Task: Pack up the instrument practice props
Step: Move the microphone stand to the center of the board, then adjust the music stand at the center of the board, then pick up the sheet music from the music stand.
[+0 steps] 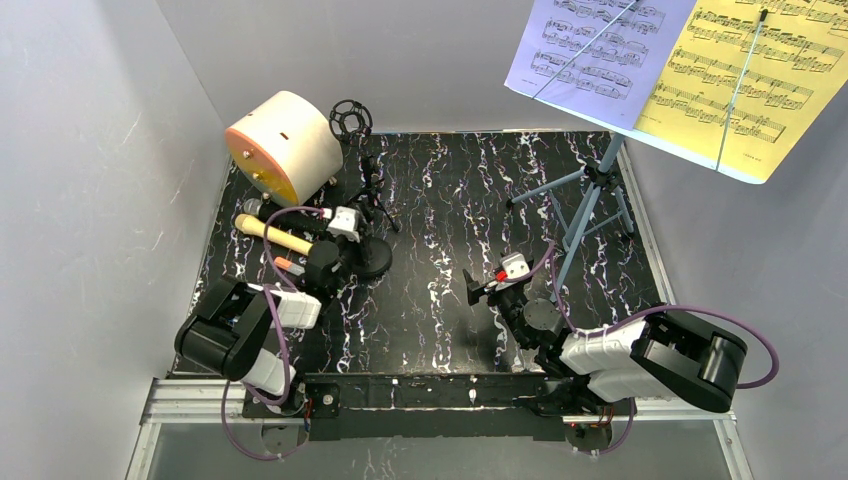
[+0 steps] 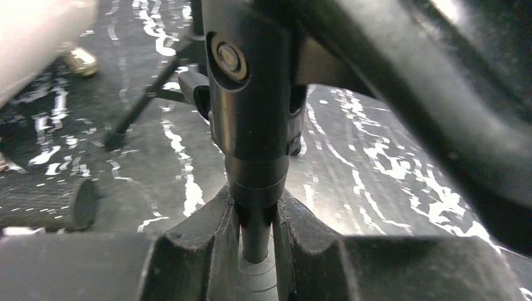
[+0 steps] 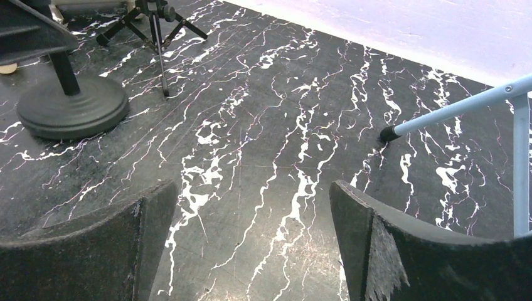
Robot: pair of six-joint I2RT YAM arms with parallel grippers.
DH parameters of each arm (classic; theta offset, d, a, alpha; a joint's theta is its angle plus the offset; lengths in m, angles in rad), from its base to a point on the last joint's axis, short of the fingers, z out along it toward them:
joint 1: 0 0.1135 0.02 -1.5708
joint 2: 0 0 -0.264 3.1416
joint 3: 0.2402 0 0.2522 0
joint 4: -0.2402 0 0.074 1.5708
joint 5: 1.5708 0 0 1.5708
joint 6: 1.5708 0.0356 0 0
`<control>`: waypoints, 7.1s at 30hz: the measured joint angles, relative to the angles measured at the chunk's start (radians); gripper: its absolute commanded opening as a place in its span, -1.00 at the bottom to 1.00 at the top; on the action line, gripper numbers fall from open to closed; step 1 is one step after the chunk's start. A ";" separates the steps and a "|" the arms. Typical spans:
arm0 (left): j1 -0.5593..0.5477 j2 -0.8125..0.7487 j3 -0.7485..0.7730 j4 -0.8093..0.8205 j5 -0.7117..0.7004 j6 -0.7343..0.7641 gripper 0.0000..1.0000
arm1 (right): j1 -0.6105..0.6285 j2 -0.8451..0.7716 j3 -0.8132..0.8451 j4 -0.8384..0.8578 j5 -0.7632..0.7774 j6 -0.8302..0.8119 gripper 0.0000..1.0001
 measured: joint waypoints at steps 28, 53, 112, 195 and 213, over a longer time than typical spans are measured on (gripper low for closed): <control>0.192 0.191 0.163 0.036 0.055 0.008 0.28 | 0.000 -0.193 0.184 -0.533 0.099 0.271 0.97; 0.044 -0.404 0.223 -0.597 -0.265 -0.137 0.97 | -0.181 -0.349 0.537 -1.088 0.184 0.117 0.92; -0.082 -0.566 0.280 -0.809 -0.457 -0.040 0.97 | -0.904 -0.109 0.544 -0.334 -0.206 -0.075 0.08; -0.084 -0.265 1.257 -1.311 0.320 -0.388 0.97 | -0.891 -0.241 0.909 -1.519 -1.062 0.488 0.97; -0.103 -0.139 1.441 -1.315 0.318 -0.441 0.96 | -0.889 -0.035 1.835 -1.901 -1.278 0.492 0.51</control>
